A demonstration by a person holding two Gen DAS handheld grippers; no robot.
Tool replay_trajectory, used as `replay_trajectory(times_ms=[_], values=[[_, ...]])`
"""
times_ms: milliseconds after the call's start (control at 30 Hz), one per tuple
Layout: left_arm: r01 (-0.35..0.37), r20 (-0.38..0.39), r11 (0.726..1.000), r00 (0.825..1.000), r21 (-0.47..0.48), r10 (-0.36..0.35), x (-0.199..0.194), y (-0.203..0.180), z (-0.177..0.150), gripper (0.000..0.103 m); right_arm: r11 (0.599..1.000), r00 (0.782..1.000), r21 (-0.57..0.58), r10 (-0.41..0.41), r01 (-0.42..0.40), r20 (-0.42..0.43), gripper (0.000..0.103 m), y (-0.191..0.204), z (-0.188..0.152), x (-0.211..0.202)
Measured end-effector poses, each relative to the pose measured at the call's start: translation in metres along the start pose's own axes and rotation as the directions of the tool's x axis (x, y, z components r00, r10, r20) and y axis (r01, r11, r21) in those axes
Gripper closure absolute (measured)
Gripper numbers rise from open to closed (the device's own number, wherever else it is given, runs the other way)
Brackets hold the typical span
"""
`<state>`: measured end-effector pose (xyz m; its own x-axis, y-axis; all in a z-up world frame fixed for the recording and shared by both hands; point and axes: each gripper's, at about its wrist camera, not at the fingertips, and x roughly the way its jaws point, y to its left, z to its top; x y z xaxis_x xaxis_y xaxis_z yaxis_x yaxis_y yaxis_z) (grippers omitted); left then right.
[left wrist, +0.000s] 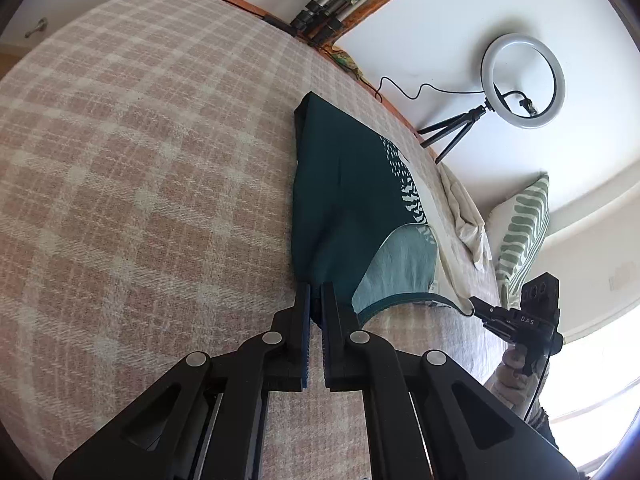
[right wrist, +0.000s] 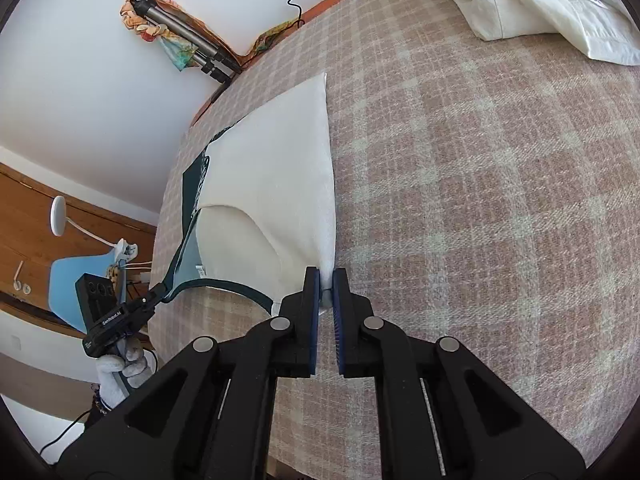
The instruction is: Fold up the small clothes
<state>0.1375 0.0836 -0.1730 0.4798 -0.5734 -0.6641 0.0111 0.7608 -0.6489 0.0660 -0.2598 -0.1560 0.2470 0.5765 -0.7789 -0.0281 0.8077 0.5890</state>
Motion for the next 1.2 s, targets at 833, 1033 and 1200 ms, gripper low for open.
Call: replay_trajectory(times_ms=[833, 1033, 1200], values=[[-0.022, 0.097, 0.968, 0.995, 0.251, -0.003, 0.036, -0.094, 0.021, 0.077, 0.898, 0.995, -0.43, -0.093, 0.096, 0.027, 0.071, 0.166, 0.093, 0.114], [-0.005, 0.003, 0.964, 1.0, 0.265, 0.004, 0.082, -0.096, 0.019, 0.077, 0.91, 0.994, -0.402, -0.111, 0.101, -0.002, 0.071, 0.15, 0.085, 0.132], [-0.06, 0.004, 0.936, 0.998, 0.347, 0.062, 0.094, -0.095, -0.002, 0.077, 0.884, 0.987, -0.441, -0.159, 0.152, 0.023, 0.071, 0.142, 0.07, 0.15]])
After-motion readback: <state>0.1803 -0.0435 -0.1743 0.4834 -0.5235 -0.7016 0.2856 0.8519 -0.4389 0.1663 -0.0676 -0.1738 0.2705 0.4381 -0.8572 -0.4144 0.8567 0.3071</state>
